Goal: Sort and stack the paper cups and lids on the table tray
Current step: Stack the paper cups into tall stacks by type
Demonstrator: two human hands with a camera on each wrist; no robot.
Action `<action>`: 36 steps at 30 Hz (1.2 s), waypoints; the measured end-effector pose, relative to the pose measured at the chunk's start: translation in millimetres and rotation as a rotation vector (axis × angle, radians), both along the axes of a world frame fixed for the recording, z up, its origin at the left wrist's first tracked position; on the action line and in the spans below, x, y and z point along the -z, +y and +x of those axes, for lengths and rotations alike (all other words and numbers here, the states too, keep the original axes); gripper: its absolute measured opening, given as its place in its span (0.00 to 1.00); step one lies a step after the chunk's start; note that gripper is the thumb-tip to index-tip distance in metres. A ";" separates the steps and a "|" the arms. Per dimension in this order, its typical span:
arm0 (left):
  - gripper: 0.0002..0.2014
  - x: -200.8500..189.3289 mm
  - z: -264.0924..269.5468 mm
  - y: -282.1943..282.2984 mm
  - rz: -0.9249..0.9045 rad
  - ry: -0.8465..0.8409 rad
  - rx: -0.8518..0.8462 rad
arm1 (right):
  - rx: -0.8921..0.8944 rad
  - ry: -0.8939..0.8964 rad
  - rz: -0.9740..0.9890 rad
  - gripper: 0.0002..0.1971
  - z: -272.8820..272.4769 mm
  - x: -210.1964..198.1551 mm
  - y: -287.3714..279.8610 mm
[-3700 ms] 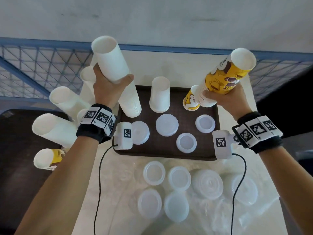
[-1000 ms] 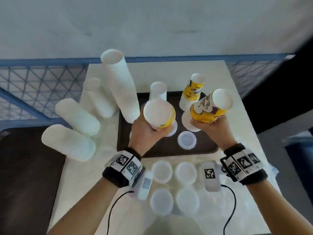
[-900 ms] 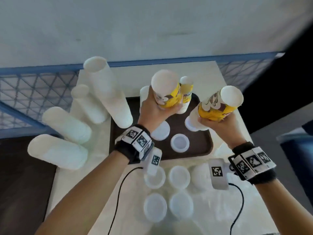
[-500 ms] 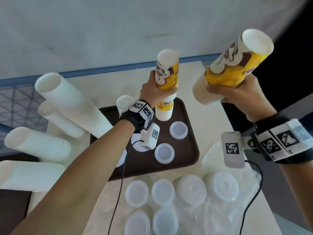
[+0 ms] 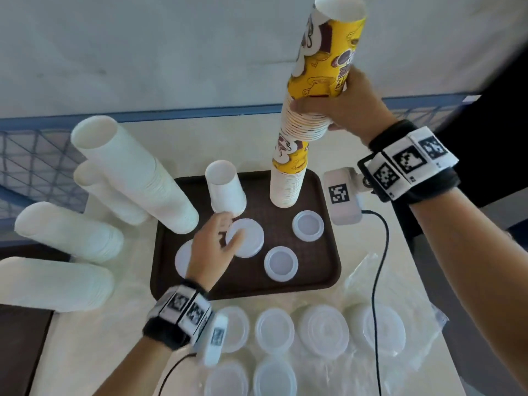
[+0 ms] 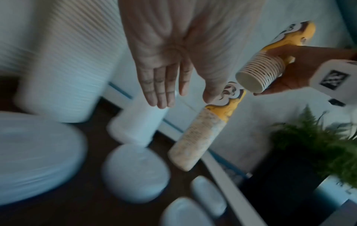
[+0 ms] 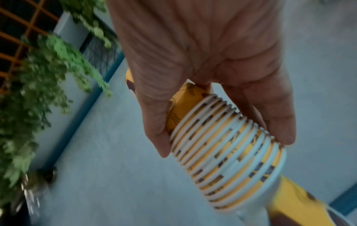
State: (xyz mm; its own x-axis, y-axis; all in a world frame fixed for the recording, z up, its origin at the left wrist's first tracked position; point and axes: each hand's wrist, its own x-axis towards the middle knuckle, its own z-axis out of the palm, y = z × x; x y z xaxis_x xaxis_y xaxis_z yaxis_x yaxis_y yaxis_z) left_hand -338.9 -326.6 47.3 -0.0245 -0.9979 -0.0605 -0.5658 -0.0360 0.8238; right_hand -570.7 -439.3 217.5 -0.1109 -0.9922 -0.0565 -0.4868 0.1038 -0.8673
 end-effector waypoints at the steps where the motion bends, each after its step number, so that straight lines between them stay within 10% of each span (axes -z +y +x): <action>1: 0.18 6.4 17.1 19.4 0.001 -0.046 -0.023 | 0.007 0.022 0.002 0.39 4.3 6.5 -3.9; 12: 0.10 34.6 134.1 134.9 0.084 -0.102 -0.437 | 0.252 0.163 0.097 0.58 31.1 71.8 15.6; 17: 0.19 41.1 171.2 138.3 0.081 0.073 -0.872 | 0.432 0.016 -0.320 0.40 86.4 106.5 75.0; 24: 0.46 53.3 222.6 119.7 0.064 0.243 -0.957 | -0.209 -0.100 -0.160 0.14 243.4 147.7 112.6; 36: 0.51 64.6 255.1 72.1 0.089 0.246 -0.769 | -0.516 0.097 0.371 0.40 385.1 194.7 53.5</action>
